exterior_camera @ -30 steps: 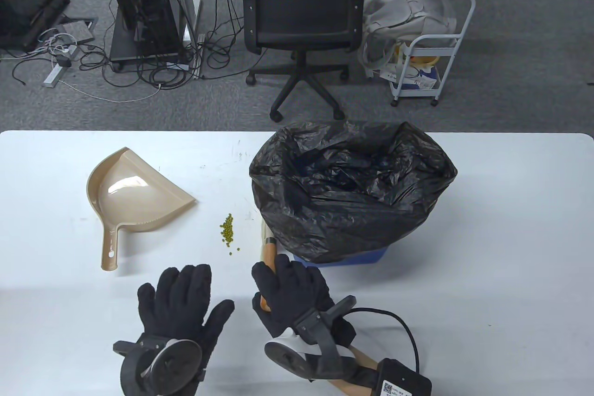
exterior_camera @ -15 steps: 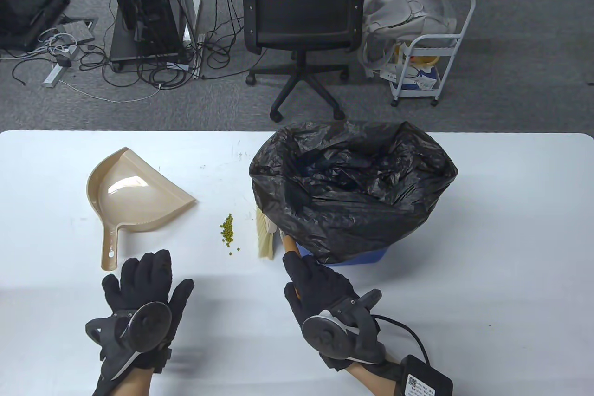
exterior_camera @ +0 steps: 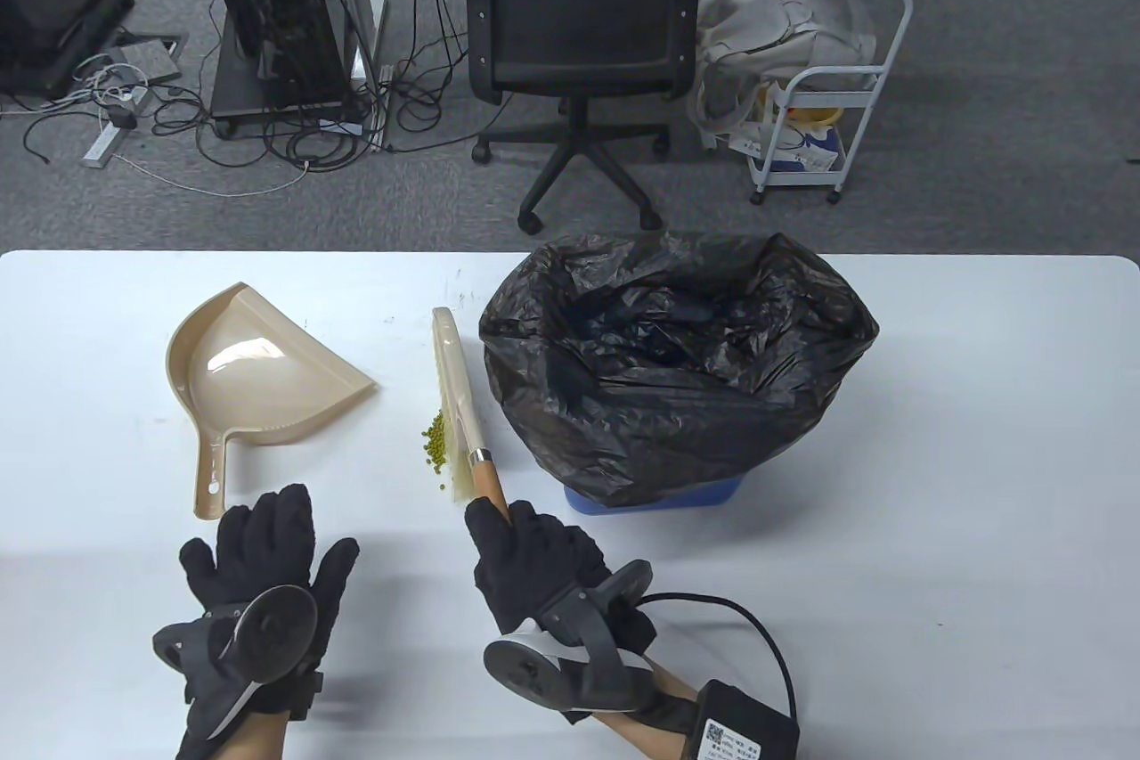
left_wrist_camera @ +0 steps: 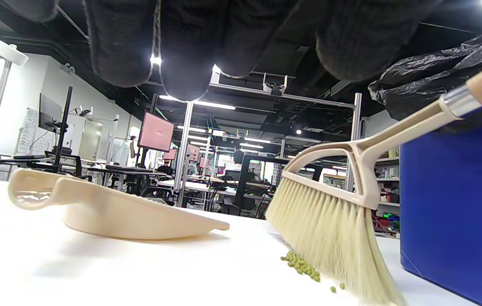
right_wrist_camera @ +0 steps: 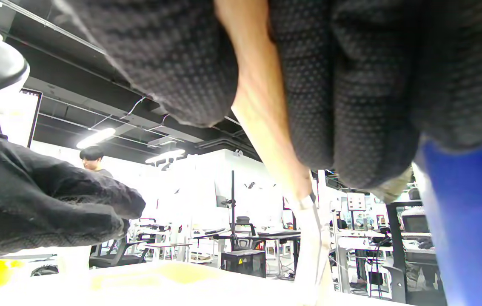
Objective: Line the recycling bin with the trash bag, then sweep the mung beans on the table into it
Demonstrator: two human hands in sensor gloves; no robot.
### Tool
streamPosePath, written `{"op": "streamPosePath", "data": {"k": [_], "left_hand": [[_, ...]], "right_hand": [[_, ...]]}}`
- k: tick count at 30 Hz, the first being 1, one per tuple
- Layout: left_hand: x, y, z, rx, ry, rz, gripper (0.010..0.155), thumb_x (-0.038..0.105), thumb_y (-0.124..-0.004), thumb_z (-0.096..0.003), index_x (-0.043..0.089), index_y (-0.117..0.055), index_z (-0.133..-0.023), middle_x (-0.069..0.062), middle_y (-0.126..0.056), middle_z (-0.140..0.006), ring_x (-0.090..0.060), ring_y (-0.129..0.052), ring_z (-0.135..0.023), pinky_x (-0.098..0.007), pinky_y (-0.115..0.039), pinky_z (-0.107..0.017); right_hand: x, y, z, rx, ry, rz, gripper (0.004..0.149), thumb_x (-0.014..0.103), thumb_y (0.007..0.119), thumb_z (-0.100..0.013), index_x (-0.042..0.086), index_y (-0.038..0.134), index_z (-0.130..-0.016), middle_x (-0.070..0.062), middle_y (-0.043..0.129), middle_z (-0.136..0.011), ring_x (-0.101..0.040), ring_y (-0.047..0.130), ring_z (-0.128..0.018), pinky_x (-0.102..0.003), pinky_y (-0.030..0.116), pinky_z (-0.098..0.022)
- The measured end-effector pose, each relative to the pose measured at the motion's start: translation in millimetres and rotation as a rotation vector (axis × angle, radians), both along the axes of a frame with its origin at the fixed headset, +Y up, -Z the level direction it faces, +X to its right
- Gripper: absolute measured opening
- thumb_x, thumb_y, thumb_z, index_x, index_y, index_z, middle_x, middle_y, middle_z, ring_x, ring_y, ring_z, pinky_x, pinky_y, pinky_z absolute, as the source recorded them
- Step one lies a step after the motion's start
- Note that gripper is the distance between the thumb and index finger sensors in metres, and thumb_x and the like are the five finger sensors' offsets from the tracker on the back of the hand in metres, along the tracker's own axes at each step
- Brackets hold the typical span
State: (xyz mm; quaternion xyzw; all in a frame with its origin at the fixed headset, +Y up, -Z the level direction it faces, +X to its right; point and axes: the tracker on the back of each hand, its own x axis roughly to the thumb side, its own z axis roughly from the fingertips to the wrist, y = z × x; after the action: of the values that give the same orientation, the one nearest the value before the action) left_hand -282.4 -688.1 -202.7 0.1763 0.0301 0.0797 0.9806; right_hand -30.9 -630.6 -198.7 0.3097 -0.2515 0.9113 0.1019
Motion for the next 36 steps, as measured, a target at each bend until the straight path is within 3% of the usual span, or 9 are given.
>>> {"op": "streamPosePath", "data": {"k": [9,18,25,32,36], "left_hand": [[1,-1,-1,-0.015,0.015,-0.009,0.078,0.053,-0.080,-0.0484,0.006,-0.070,-0.110,-0.026,-0.081,-0.105,-0.064,-0.074,-0.096,-0.086,-0.046,-0.065],[3,-1,-2,-0.021,0.032,-0.022,0.078,0.052,-0.080,-0.0488,0.005,-0.069,-0.110,-0.027,-0.080,-0.106,-0.066,-0.073,-0.096,-0.086,-0.045,-0.064],[-1,0,-4,-0.049,0.084,-0.009,0.082,0.052,-0.081,-0.0491,0.005,-0.063,-0.113,-0.031,-0.069,-0.112,-0.070,-0.064,-0.097,-0.085,-0.046,-0.065],[-42,8,-16,-0.103,0.198,0.123,0.087,0.051,-0.082,-0.0497,0.004,-0.053,-0.117,-0.035,-0.055,-0.117,-0.073,-0.054,-0.099,-0.085,-0.044,-0.067],[-75,10,-36,-0.214,0.298,0.110,0.089,0.052,-0.082,-0.0497,0.004,-0.050,-0.118,-0.035,-0.053,-0.117,-0.073,-0.054,-0.100,-0.086,-0.044,-0.066]], "right_hand": [[-13,2,-3,0.062,-0.008,0.034,0.057,0.025,0.088,-0.045,-0.003,0.082,-0.095,-0.035,0.099,-0.067,-0.051,0.108,-0.050,-0.061,0.090,-0.033],[22,11,-1,0.078,-0.020,0.001,0.057,0.025,0.088,-0.045,-0.004,0.083,-0.094,-0.035,0.100,-0.066,-0.050,0.108,-0.049,-0.061,0.090,-0.033],[35,-1,2,0.110,-0.034,0.024,0.057,0.026,0.088,-0.045,-0.003,0.083,-0.094,-0.034,0.100,-0.066,-0.050,0.108,-0.049,-0.060,0.090,-0.033],[41,-3,2,0.098,-0.033,0.027,0.056,0.026,0.088,-0.046,-0.001,0.083,-0.094,-0.033,0.100,-0.067,-0.049,0.108,-0.050,-0.060,0.090,-0.033],[45,-1,0,0.079,-0.037,0.011,0.056,0.026,0.088,-0.046,-0.001,0.083,-0.094,-0.033,0.100,-0.067,-0.049,0.108,-0.050,-0.060,0.090,-0.033]]}}
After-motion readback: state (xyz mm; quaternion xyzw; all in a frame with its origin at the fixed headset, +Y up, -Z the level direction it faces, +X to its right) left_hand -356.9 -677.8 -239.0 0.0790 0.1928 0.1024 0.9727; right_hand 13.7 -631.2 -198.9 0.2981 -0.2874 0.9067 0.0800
